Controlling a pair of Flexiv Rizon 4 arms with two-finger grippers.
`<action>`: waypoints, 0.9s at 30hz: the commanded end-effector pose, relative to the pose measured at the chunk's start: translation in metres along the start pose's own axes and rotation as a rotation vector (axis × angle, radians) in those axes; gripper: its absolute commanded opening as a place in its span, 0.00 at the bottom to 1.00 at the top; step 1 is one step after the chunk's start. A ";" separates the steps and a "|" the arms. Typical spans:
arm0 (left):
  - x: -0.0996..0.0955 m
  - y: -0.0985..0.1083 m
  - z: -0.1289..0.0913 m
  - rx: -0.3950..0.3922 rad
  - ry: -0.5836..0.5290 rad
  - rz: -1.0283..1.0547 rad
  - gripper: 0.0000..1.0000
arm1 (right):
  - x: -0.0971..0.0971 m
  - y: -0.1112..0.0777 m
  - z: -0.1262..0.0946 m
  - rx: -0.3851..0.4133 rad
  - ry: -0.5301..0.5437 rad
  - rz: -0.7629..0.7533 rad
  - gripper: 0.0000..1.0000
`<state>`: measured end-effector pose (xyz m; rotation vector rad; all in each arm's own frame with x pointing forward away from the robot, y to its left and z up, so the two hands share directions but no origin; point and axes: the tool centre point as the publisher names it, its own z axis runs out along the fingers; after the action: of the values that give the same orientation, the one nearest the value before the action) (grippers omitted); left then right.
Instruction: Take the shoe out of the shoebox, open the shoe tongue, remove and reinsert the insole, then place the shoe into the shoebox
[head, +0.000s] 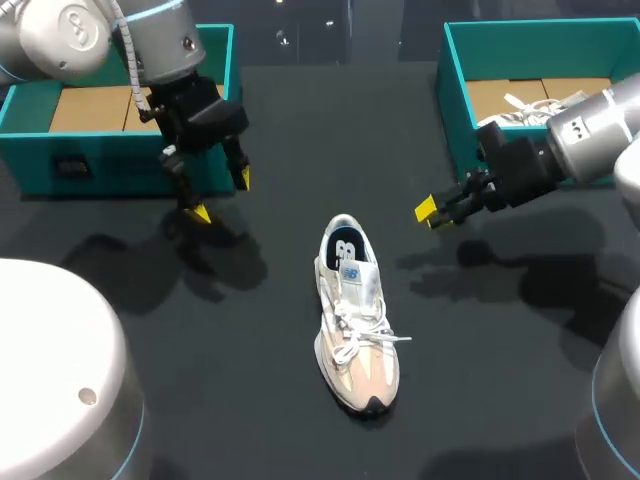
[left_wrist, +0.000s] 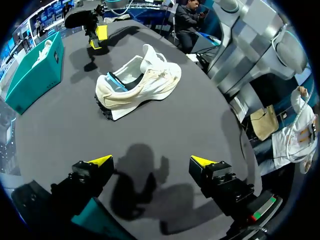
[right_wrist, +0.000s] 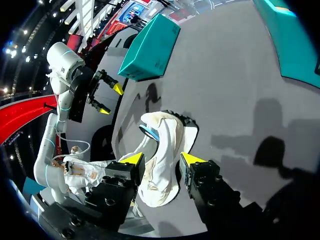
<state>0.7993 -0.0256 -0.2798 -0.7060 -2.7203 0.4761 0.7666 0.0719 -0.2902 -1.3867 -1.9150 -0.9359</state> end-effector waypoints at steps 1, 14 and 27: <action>0.004 0.010 -0.020 0.007 0.034 0.012 1.00 | 0.004 0.006 -0.023 0.220 -0.046 0.073 0.44; 0.014 0.034 -0.065 0.009 0.091 0.078 1.00 | 0.021 0.002 -0.020 0.298 -0.312 0.301 0.41; 0.012 0.074 -0.108 -0.022 0.159 0.131 1.00 | 0.079 -0.010 0.007 0.062 -0.507 0.342 0.00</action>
<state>0.8507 0.0697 -0.2120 -0.8935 -2.5674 0.4131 0.7517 0.1096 -0.2459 -1.8053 -1.8367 -0.2775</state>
